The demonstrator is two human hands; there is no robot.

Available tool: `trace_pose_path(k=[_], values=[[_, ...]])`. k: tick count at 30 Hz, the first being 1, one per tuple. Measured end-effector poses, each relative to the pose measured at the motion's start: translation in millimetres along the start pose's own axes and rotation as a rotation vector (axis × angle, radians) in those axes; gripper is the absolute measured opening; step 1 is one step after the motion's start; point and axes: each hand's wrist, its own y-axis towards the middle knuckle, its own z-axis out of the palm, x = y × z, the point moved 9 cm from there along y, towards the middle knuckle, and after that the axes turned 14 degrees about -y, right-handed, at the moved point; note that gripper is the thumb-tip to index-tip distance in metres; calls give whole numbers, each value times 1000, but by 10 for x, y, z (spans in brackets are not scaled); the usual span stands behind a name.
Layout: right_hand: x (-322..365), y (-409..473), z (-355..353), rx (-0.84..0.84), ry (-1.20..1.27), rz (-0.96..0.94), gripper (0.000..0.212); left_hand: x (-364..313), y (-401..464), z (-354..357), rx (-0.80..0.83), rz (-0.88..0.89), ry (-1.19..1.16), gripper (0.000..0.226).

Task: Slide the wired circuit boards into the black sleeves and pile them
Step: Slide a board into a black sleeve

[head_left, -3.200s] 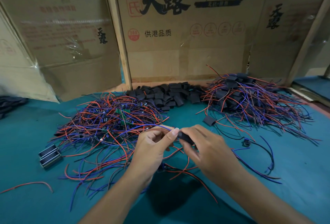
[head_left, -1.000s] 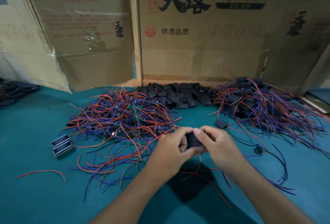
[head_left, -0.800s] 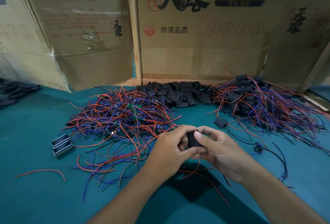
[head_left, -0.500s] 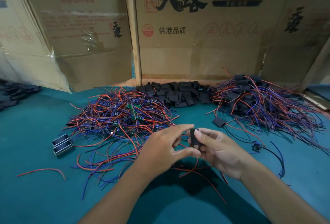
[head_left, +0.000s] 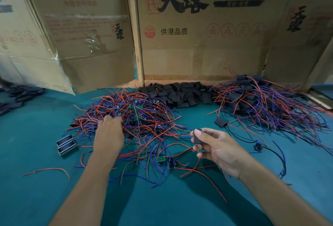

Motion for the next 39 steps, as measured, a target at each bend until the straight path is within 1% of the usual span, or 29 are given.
trace_pose_path(k=[3, 7, 10, 13, 15, 17, 18, 20, 22, 24, 26, 31, 36, 39], values=[[4, -7, 5, -1, -11, -2, 60, 41, 49, -104, -61, -10, -4, 32], [0, -3, 10, -1, -10, -5, 56, 60, 4, -265, -123, -46, -39, 22], [-6, -3, 21, 3, -16, -3, 54, -144, -93, -427, -228, 80, -88, 19], [-4, -1, 12, -5, -18, -10, 55, -334, -239, -663, -408, 163, -217, 20], [1, 8, 2, -7, -17, -17, 56, -436, -323, -759, -471, 210, -345, 23], [2, 13, -11, -11, -9, -23, 55, -511, -372, -748, -432, 255, -546, 24], [-5, 14, -19, -16, -6, -26, 52, -525, -375, -698, -381, 249, -694, 24], [-13, 18, -38, -41, -44, -40, 36, -539, -368, -539, -256, 163, -1030, 25], [7, 23, -70, -89, -180, -96, 21, -566, -386, -385, -171, 42, -1323, 30], [50, 23, -103, -143, -353, -172, 16, -616, -422, -306, -128, -19, -1537, 27], [74, 13, -112, -169, -487, -212, 14, -672, -453, -287, -104, -3, -1625, 14], [130, -34, -73, -169, -671, -269, 14, -777, -494, -277, -46, 38, -1792, 25], [179, -100, 100, -133, -756, -300, 16, -815, -522, -354, -110, 90, -1930, 23], [192, -151, 291, -112, -867, -385, 16, -801, -522, -376, -149, 87, -2000, 23]])
